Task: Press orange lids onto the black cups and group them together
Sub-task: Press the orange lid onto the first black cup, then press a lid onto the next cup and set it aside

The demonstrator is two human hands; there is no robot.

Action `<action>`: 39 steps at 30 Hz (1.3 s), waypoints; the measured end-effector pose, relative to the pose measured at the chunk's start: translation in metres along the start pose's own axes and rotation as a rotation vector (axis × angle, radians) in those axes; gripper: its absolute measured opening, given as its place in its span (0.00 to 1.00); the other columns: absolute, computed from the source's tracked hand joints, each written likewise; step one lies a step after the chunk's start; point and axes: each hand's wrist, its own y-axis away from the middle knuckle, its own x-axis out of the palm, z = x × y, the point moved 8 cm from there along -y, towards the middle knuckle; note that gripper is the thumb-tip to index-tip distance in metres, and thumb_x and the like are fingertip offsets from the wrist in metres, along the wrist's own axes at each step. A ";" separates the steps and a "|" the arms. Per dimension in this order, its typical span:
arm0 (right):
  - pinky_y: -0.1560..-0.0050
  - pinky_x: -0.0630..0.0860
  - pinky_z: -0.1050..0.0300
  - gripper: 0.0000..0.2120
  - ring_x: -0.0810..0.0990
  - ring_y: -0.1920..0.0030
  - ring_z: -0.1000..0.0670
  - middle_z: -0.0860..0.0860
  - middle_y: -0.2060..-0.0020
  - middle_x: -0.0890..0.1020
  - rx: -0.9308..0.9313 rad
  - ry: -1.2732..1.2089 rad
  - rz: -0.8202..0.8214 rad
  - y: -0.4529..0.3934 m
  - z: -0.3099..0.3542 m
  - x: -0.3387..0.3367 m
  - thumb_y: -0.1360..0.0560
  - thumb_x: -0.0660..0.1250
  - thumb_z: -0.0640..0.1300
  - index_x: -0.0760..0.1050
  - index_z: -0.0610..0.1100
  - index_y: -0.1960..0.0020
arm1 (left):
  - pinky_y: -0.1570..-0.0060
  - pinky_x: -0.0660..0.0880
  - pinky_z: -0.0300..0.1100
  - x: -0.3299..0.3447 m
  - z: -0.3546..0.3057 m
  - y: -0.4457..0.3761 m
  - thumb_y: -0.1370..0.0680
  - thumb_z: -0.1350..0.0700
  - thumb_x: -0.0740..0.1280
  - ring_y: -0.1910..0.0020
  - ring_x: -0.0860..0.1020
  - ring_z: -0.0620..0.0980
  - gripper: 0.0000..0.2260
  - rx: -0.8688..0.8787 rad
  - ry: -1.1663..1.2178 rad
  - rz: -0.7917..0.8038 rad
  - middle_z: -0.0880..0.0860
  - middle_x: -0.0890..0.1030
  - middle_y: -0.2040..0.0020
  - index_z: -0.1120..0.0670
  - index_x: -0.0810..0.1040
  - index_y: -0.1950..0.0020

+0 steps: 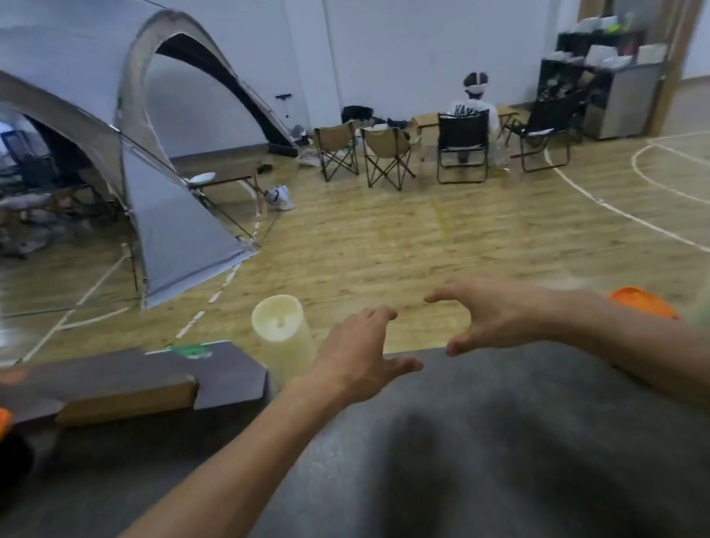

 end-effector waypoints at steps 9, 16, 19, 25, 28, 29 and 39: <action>0.31 0.64 0.56 0.37 0.67 0.27 0.48 0.49 0.26 0.70 -0.321 -0.006 0.087 -0.076 0.259 0.057 0.27 0.74 0.55 0.65 0.48 0.23 | 0.32 0.70 0.50 -0.086 0.237 0.184 0.27 0.38 0.72 0.33 0.73 0.52 0.31 -0.324 -0.086 -0.106 0.51 0.76 0.31 0.50 0.70 0.28; 0.39 0.76 0.47 0.30 0.77 0.37 0.44 0.47 0.36 0.78 -0.526 -0.049 0.142 -0.124 0.441 0.104 0.27 0.72 0.59 0.72 0.47 0.30 | 0.33 0.69 0.49 -0.147 0.375 0.299 0.27 0.33 0.68 0.32 0.72 0.53 0.35 -0.490 -0.286 -0.155 0.53 0.75 0.31 0.52 0.69 0.26; 0.43 0.77 0.46 0.27 0.78 0.40 0.43 0.46 0.40 0.79 -0.571 -0.068 0.166 -0.143 0.500 0.122 0.26 0.71 0.59 0.74 0.46 0.33 | 0.28 0.61 0.50 -0.164 0.428 0.341 0.33 0.23 0.58 0.27 0.67 0.54 0.44 -0.606 -0.435 -0.149 0.54 0.72 0.28 0.52 0.70 0.27; 0.45 0.78 0.50 0.29 0.79 0.40 0.45 0.49 0.37 0.79 -0.612 -0.091 0.247 -0.164 0.583 0.158 0.26 0.70 0.60 0.71 0.49 0.30 | 0.29 0.61 0.52 -0.155 0.488 0.396 0.29 0.23 0.55 0.28 0.66 0.56 0.42 -0.804 -0.518 -0.105 0.56 0.69 0.27 0.50 0.68 0.26; 0.49 0.81 0.47 0.26 0.81 0.48 0.48 0.49 0.44 0.81 -0.598 -0.072 0.251 -0.173 0.604 0.170 0.27 0.71 0.61 0.74 0.48 0.36 | 0.32 0.63 0.52 -0.147 0.500 0.400 0.31 0.20 0.48 0.32 0.68 0.55 0.43 -0.798 -0.511 -0.075 0.55 0.70 0.31 0.48 0.70 0.28; 0.49 0.81 0.47 0.25 0.81 0.48 0.48 0.49 0.45 0.81 -0.597 -0.080 0.251 -0.175 0.609 0.173 0.27 0.71 0.61 0.74 0.48 0.36 | 0.32 0.63 0.52 -0.145 0.503 0.399 0.31 0.20 0.46 0.33 0.68 0.54 0.44 -0.783 -0.505 -0.067 0.54 0.70 0.31 0.47 0.70 0.28; 0.51 0.80 0.49 0.23 0.80 0.51 0.49 0.49 0.48 0.81 -0.615 -0.081 0.235 -0.171 0.609 0.173 0.27 0.72 0.60 0.73 0.48 0.40 | 0.35 0.65 0.48 -0.138 0.497 0.387 0.31 0.20 0.46 0.36 0.68 0.49 0.44 -0.622 -0.518 -0.042 0.49 0.71 0.36 0.48 0.73 0.30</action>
